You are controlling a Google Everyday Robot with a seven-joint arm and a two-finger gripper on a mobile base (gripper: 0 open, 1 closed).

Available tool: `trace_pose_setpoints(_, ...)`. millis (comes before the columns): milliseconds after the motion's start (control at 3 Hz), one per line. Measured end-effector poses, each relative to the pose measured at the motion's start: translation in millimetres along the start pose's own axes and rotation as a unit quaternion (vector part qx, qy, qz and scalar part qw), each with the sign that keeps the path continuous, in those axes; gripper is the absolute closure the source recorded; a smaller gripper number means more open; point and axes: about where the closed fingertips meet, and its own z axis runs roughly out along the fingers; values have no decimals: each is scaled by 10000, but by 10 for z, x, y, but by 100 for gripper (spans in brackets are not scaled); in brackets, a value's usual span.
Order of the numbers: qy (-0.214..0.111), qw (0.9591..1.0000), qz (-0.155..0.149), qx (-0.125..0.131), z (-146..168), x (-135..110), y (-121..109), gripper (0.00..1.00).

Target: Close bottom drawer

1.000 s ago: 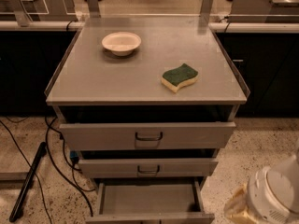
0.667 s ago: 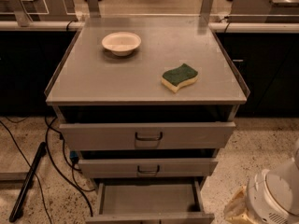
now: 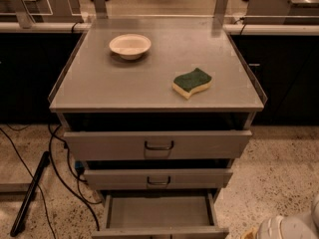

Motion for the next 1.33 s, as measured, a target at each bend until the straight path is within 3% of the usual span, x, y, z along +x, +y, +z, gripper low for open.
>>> trace_pose_setpoints(333, -332, 9991, -175, 194, 516, 241, 69, 100)
trace_pose_setpoints(667, -352, 9975, -233, 573, 536, 251, -116, 100)
trace_pose_setpoints(1000, -401, 9963, -378, 658, 633, 272, -142, 100)
trace_pose_setpoints(1333, -469, 9925, -716, 868, 902, 314, -319, 100)
